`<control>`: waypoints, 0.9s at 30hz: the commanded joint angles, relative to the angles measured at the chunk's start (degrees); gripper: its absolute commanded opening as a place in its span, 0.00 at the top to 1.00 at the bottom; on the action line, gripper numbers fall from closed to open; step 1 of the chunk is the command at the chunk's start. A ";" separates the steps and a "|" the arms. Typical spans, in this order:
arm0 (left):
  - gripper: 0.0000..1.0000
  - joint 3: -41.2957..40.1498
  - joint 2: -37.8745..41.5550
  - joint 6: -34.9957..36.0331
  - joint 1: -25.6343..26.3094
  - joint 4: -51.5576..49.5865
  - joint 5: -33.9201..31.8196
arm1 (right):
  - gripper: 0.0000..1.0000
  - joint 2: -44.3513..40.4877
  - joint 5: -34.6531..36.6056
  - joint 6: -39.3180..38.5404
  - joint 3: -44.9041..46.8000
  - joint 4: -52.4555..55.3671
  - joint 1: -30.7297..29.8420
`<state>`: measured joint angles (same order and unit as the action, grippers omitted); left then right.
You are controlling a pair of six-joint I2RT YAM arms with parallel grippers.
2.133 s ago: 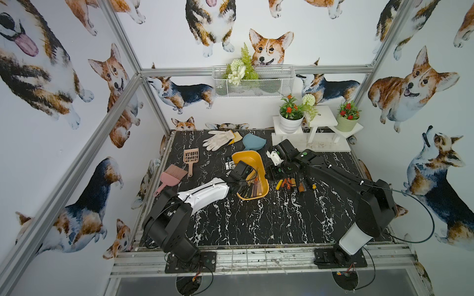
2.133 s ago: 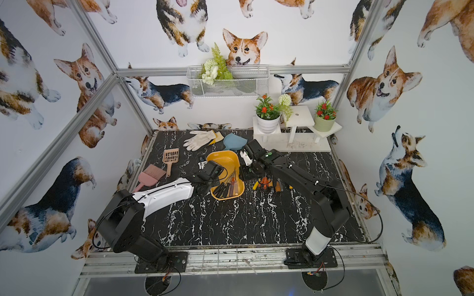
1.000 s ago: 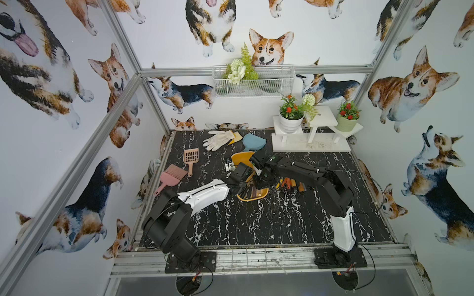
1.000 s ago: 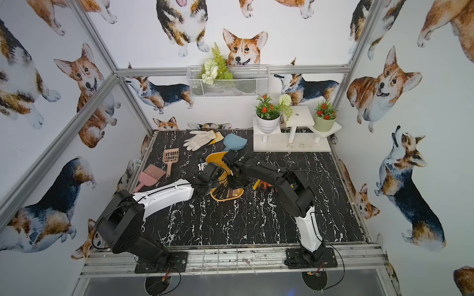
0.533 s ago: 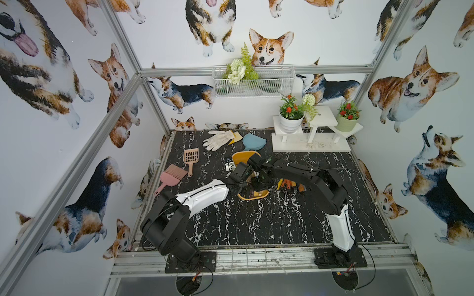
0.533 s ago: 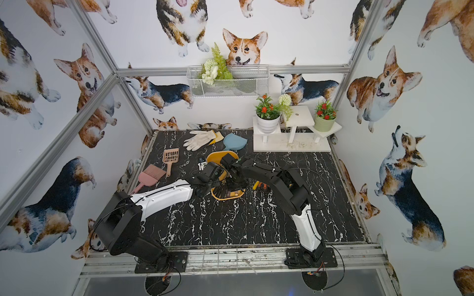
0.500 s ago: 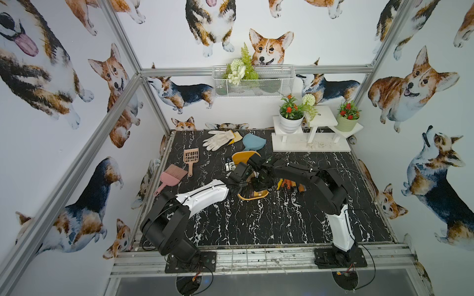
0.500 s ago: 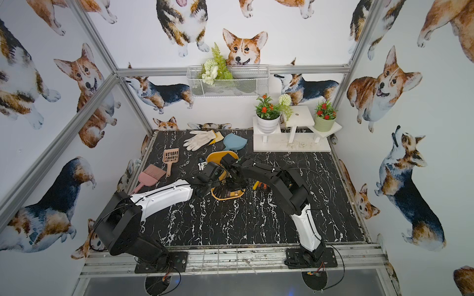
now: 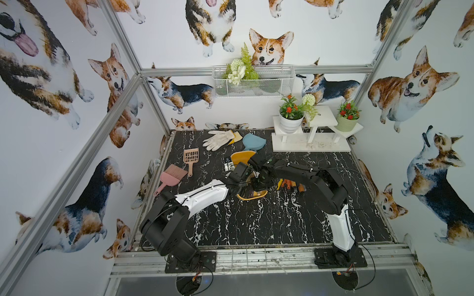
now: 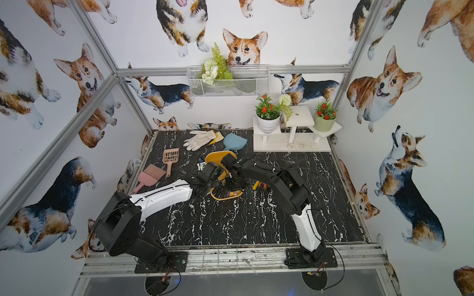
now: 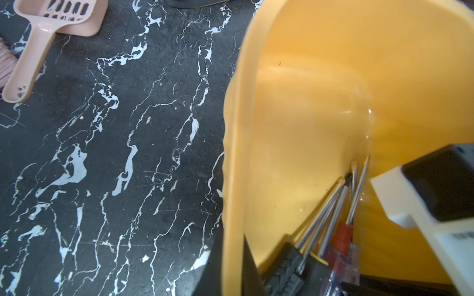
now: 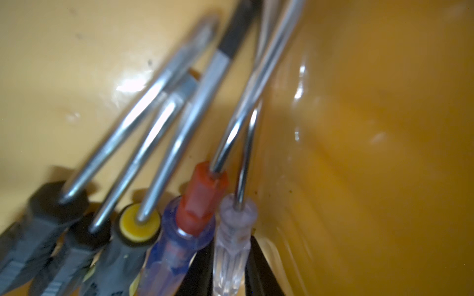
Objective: Take out the screwdriver from the storage box
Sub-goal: Pick up the screwdriver from the storage box.
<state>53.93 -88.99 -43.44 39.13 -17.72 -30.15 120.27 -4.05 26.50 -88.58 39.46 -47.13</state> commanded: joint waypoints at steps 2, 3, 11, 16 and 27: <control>1.00 -0.71 0.28 -1.62 -0.02 0.44 -2.46 | 0.88 -0.74 2.98 -1.96 1.01 0.95 0.11; 1.00 -0.56 -0.01 -1.65 -0.02 0.19 -2.50 | 0.90 -1.08 2.88 -2.12 1.12 0.80 0.11; 1.00 0.81 -1.53 -2.04 -0.02 -0.79 -3.15 | 1.00 -5.35 3.53 -2.68 3.25 -0.95 0.11; 1.00 1.26 -2.23 -2.26 -0.02 -1.70 -3.66 | 1.00 -8.57 4.19 -3.38 4.18 -1.95 0.28; 1.00 2.85 -4.14 -3.04 -0.20 -4.58 -4.78 | 1.00 -16.10 3.88 -5.21 7.02 -2.99 2.15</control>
<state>56.40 -92.75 -46.06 39.03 -21.69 -33.23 106.06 -0.14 22.59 -82.43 37.58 -45.60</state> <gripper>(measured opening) 0.099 0.190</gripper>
